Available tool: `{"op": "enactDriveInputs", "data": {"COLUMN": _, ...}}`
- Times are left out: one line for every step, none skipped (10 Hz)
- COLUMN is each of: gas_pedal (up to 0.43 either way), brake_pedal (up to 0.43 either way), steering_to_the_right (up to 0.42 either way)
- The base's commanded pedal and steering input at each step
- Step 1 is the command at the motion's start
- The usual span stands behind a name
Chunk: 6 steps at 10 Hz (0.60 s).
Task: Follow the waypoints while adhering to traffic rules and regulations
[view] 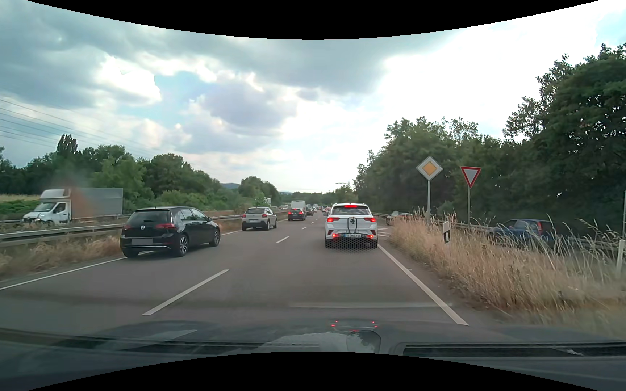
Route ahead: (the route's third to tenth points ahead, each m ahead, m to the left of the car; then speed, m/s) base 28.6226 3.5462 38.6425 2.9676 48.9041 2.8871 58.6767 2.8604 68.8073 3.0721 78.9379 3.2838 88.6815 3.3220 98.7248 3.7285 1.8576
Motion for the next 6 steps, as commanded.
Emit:
{"op": "enactDriveInputs", "data": {"gas_pedal": 0.000, "brake_pedal": 0.085, "steering_to_the_right": 0.030}}
{"op": "enactDriveInputs", "data": {"gas_pedal": 0.000, "brake_pedal": 0.085, "steering_to_the_right": 0.029}}
{"op": "enactDriveInputs", "data": {"gas_pedal": 0.000, "brake_pedal": 0.085, "steering_to_the_right": 0.028}}
{"op": "enactDriveInputs", "data": {"gas_pedal": 0.000, "brake_pedal": 0.085, "steering_to_the_right": 0.024}}
{"op": "enactDriveInputs", "data": {"gas_pedal": 0.000, "brake_pedal": 0.085, "steering_to_the_right": 0.018}}
{"op": "enactDriveInputs", "data": {"gas_pedal": 0.000, "brake_pedal": 0.085, "steering_to_the_right": 0.012}}
